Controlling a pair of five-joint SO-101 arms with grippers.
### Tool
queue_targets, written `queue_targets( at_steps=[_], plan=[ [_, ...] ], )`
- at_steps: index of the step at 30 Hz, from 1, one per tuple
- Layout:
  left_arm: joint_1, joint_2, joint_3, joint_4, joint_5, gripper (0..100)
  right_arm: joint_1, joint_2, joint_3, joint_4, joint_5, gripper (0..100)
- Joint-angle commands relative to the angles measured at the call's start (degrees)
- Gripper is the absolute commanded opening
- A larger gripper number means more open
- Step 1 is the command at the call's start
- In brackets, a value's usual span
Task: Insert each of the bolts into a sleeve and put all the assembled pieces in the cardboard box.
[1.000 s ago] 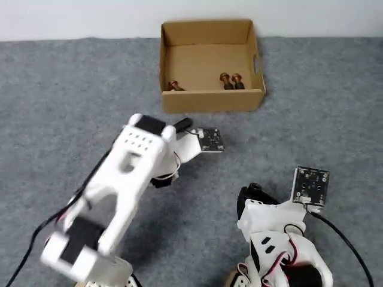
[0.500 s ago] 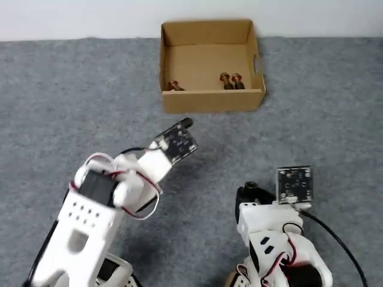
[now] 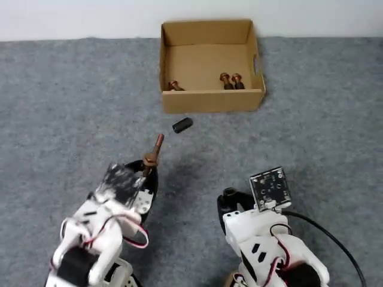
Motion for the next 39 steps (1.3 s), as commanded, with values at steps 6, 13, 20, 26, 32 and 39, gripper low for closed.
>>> queue_targets(
  at_steps=[6, 13, 20, 26, 32, 39],
  plan=[
    [0.26, -4.75, 0.22, -4.84, 12.40, 0, -7.96, 0.04, 4.57, -10.07, 1.58, 0.8],
    [2.11, -4.84, 1.10, -11.60, 28.75, 0, -12.44, 0.04, 12.13, -22.99, 11.78, 0.8],
    [12.22, -4.92, 1.10, -13.71, 32.09, 0, -17.19, 0.04, 18.02, -32.40, 13.01, 0.8],
    [13.10, -4.92, 1.36, -13.36, 32.09, 0, -17.27, 0.04, 18.11, -34.07, 13.10, 0.8],
    [11.78, -4.92, 1.36, -13.54, 32.09, 0, -17.01, 0.04, 16.62, -34.07, 13.10, 0.8],
    [11.43, -4.84, 4.35, -13.54, 32.00, 0, -17.01, 0.04, 13.98, -34.07, 13.27, 0.8]
  ],
)
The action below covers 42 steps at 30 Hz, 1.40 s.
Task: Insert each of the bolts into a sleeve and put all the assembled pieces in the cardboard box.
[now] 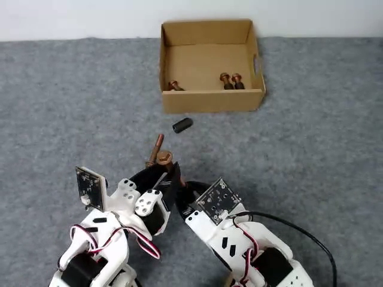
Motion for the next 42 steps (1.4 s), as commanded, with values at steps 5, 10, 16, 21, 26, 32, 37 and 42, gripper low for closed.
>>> queue_targets(
  at_steps=[5, 10, 16, 21, 26, 32, 37, 42],
  plan=[
    [0.00, -0.53, 2.15, -1.67, 0.09, 0, -0.48, -0.48, -5.01, -1.63, 5.10, 0.8],
    [0.00, -0.53, 4.00, -1.14, 0.00, 0, -0.48, -0.48, -5.01, -4.26, 5.36, 0.8],
    [5.89, -0.53, 4.09, 8.00, -7.82, 0, -0.31, -0.48, -4.92, -4.18, 5.36, 0.8],
    [6.59, -0.35, 4.26, 10.20, -12.92, 6, -0.31, -0.48, -4.92, -4.18, 5.36, 0.8],
    [5.98, -0.35, 4.09, 14.77, -14.15, 23, -0.22, -0.48, -4.84, -4.09, 5.36, 0.8],
    [0.79, -0.26, 2.95, 15.03, -16.97, 25, -0.22, -0.48, -4.66, -3.91, 5.36, 0.8],
    [-0.44, -0.26, -4.53, 19.25, -17.05, 25, -0.22, -0.48, -4.31, -3.91, 5.36, 0.8],
    [-1.05, -0.35, -11.21, 23.12, -17.14, 24, 7.34, -0.48, -5.01, -3.82, -1.05, 0.8]
  ],
)
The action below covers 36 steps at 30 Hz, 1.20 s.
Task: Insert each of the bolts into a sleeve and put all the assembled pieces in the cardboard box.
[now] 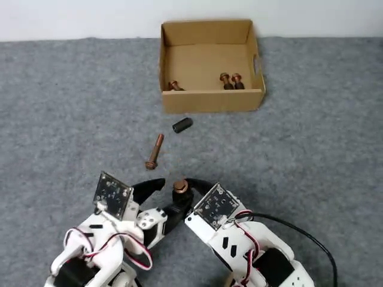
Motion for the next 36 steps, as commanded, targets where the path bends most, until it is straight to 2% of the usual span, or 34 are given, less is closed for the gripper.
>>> queue_targets(
  at_steps=[1, 3, 5, 7, 10, 16, 24, 29, 36],
  plan=[
    [-1.76, -0.09, -5.05, 1.85, -0.44, 21, 9.89, -0.57, -4.48, -1.36, -9.32, 0.8],
    [-5.27, -0.26, -5.23, 1.23, -0.53, 12, 17.45, -0.57, -5.89, 1.80, -16.62, 0.8],
    [-10.29, -0.26, -4.53, -0.88, -2.20, 0, 22.64, -0.57, -7.65, 5.85, -19.69, 0.8],
    [-15.47, -0.26, -2.24, -2.90, -4.48, 2, 24.57, -0.57, -9.14, 9.27, -21.01, 0.8],
    [-21.63, -0.26, 5.23, -8.44, -6.95, 0, 24.75, -0.57, -10.02, 11.56, -23.38, 0.8],
    [-29.19, -0.35, 24.04, -21.19, -11.25, 0, 25.10, 5.41, -12.40, 8.13, -23.91, 0.8],
    [-31.30, 0.09, 24.22, -21.27, -11.08, 0, 25.10, 32.66, -30.33, -0.57, -24.00, 0.8],
    [-31.12, 0.18, 24.22, -15.74, -11.08, 0, 25.10, 50.51, -42.20, -9.27, -24.00, 0.8],
    [-31.30, 0.18, 24.22, -13.45, -11.52, 0, 25.10, 72.92, -58.02, -22.64, -23.65, 0.8]
  ],
)
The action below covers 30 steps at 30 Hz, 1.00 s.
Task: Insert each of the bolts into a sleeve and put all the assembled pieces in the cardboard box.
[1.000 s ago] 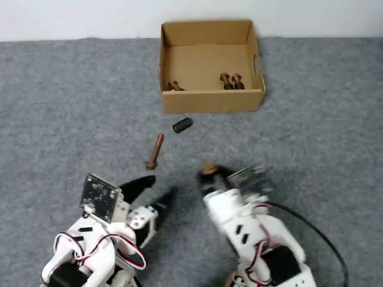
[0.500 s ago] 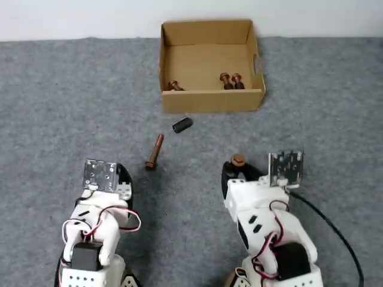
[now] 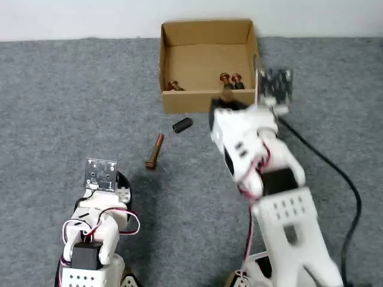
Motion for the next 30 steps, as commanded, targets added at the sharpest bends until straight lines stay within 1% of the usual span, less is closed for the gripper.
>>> queue_targets(
  at_steps=[1, 6, 12, 17, 22, 26, 30],
  plan=[
    [-0.44, -0.09, -0.13, 0.44, -0.62, 0, 0.66, 10.68, -12.13, -8.48, -0.26, 0.8],
    [-0.62, 0.00, -0.04, 0.53, -0.70, 0, 3.03, 27.91, -27.60, -12.62, -0.26, 0.8],
    [-0.62, 0.00, -0.04, 0.62, -0.70, 1, 5.23, 48.75, -45.80, -12.62, -0.26, 0.8],
    [-0.62, 0.00, -0.04, 0.62, -0.70, 1, 5.32, 63.16, -56.00, -12.00, -0.26, 0.8],
    [-0.62, 0.00, -0.04, 0.70, -0.70, 1, 4.44, 73.80, -62.15, -11.91, 0.44, 0.8],
    [-2.81, 0.00, -0.04, 0.62, -0.70, 1, 4.35, 79.96, -62.77, -11.91, 6.51, 0.8],
    [-2.99, 0.00, -0.04, 0.62, -0.70, 1, 4.44, 83.30, -62.77, -9.71, 9.14, 1.4]
  ],
)
